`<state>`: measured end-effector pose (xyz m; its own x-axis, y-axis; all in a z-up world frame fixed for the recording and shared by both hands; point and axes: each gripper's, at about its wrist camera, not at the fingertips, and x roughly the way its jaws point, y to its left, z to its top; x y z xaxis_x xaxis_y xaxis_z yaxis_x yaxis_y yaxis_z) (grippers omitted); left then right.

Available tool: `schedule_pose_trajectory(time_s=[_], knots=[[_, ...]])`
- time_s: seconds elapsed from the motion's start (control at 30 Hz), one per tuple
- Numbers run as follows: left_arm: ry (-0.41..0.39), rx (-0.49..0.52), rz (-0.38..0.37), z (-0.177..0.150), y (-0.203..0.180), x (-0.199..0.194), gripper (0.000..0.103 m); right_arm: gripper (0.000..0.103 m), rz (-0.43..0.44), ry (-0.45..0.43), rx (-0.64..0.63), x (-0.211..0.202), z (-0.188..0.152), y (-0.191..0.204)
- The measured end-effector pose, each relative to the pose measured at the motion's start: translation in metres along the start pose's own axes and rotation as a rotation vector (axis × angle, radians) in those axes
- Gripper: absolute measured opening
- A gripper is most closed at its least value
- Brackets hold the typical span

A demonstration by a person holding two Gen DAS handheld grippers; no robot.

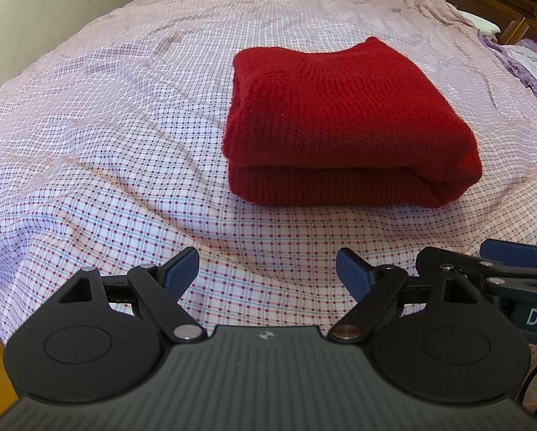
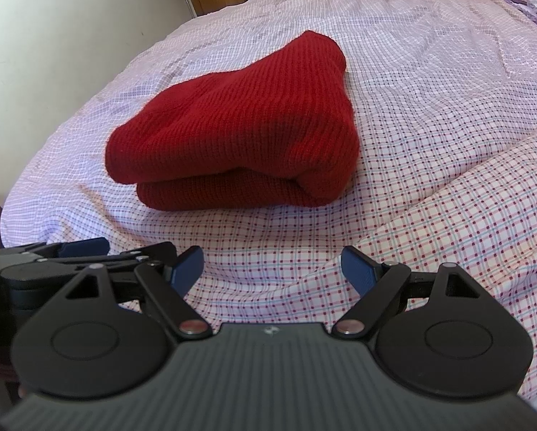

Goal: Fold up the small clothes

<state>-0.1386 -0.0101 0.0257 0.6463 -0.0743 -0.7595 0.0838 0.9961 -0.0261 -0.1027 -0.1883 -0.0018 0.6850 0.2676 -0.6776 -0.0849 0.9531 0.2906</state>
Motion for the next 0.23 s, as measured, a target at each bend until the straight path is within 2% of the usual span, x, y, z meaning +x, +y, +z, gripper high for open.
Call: schedule_pose_trajectory(time_s=[0.23], knots=[[0.005,-0.001,-0.007,0.001,-0.0007,0.0009,0.087,0.085,0.0,0.0,0.0,-0.0001,0.0,-0.0004]])
